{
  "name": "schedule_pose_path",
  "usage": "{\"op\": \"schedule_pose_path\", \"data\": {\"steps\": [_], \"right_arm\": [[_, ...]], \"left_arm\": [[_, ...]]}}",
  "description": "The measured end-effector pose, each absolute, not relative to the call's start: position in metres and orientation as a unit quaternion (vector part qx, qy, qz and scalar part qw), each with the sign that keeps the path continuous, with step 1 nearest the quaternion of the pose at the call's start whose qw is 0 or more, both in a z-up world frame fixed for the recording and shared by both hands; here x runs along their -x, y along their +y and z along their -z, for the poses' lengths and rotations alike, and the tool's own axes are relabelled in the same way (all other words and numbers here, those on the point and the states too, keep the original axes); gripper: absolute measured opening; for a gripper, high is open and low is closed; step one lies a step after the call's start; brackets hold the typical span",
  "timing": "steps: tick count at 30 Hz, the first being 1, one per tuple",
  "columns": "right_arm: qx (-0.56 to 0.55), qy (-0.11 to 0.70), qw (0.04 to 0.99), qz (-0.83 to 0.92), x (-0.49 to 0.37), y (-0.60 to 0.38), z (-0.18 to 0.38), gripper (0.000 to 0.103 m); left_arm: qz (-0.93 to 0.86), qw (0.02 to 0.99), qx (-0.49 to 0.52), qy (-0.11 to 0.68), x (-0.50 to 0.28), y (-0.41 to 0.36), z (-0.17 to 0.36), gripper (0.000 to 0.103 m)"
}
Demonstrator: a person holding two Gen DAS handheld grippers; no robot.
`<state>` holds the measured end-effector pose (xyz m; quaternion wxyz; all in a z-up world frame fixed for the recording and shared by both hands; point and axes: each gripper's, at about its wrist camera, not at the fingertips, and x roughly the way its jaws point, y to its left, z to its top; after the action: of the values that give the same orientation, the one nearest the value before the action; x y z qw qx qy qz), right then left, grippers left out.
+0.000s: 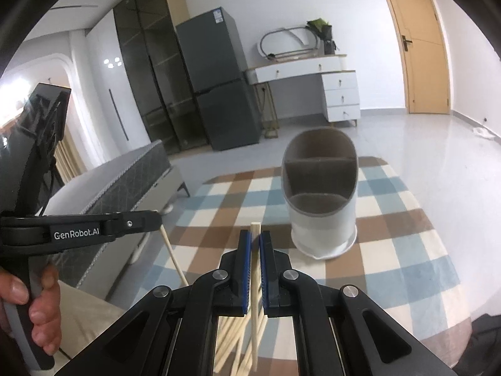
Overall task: Organize utensils
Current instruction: 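Lift the held chopstick with the right gripper toward the utensil holder, then drop the chopstick into the utensil holder and open the right gripper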
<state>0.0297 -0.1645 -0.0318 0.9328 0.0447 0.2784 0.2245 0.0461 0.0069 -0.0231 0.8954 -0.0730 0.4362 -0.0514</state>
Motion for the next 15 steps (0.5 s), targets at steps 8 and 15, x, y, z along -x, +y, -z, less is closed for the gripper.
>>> {"op": "schedule_pose_path", "data": {"steps": [8, 15], "right_arm": [[-0.054, 0.240, 0.941, -0.232, -0.023, -0.175, 0.004, 0.005], [-0.028, 0.186, 0.952, -0.241, -0.030, -0.185, -0.035, 0.005]], "left_arm": [[0.064, 0.903, 0.057, 0.422, -0.044, -0.011, -0.001, 0.001], [0.077, 0.910, 0.041, 0.406, -0.064, -0.020, -0.030, 0.001]]}}
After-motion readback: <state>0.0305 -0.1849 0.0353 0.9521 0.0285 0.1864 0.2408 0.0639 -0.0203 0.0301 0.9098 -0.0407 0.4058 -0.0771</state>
